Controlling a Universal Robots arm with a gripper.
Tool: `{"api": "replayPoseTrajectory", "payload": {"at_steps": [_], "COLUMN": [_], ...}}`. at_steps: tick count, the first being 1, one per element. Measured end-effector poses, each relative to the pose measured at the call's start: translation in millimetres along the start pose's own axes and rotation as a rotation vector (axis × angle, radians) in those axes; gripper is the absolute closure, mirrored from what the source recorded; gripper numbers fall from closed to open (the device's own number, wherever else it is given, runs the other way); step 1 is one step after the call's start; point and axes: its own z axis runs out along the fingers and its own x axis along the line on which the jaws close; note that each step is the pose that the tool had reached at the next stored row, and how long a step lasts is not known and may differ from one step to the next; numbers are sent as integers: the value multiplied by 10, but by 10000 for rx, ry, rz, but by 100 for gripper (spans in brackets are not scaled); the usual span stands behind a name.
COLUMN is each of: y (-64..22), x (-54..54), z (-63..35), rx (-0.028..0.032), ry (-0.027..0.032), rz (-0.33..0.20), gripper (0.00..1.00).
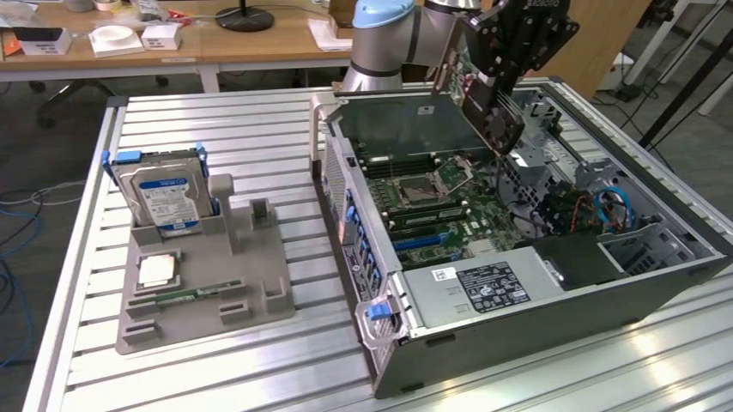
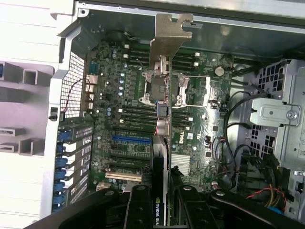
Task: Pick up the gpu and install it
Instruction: 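Insert the gpu into the slot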
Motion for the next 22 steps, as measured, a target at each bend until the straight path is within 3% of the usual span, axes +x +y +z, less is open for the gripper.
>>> {"api": "replayPoseTrajectory", "payload": {"at_steps": [22], "y": [0], "x": [0], "z": [0], "rx": [11], "ry": [22], "rz": [-658], "gripper": [74]}}
